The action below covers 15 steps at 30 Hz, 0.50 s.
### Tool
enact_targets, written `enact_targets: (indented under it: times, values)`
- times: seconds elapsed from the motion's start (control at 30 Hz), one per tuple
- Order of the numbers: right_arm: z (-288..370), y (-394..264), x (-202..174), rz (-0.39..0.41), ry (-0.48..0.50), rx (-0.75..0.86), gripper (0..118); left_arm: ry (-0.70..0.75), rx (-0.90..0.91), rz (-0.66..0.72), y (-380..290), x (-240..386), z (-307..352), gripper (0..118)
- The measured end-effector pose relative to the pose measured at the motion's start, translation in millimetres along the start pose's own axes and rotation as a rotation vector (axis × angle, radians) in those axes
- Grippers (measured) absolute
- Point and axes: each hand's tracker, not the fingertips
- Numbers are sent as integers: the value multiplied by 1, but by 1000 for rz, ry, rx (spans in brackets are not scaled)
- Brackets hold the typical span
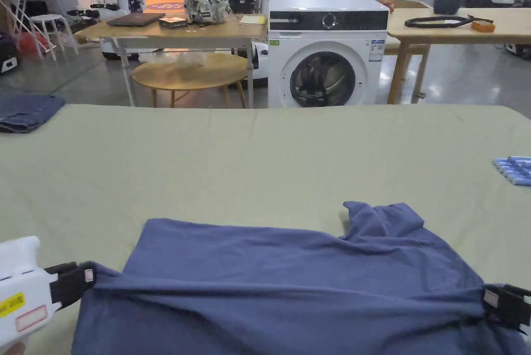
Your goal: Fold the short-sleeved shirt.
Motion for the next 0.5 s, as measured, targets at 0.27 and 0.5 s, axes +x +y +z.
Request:
enact_targets:
  times: [0.27, 0.5]
  values:
    - [-60, -11, 6, 2, -119, -48, 61, 62, -82, -18, 10, 8, -73, 49]
    - [22, -8, 0, 38, -11, 203, 48, 5, 146, -167, 8, 52, 12, 49]
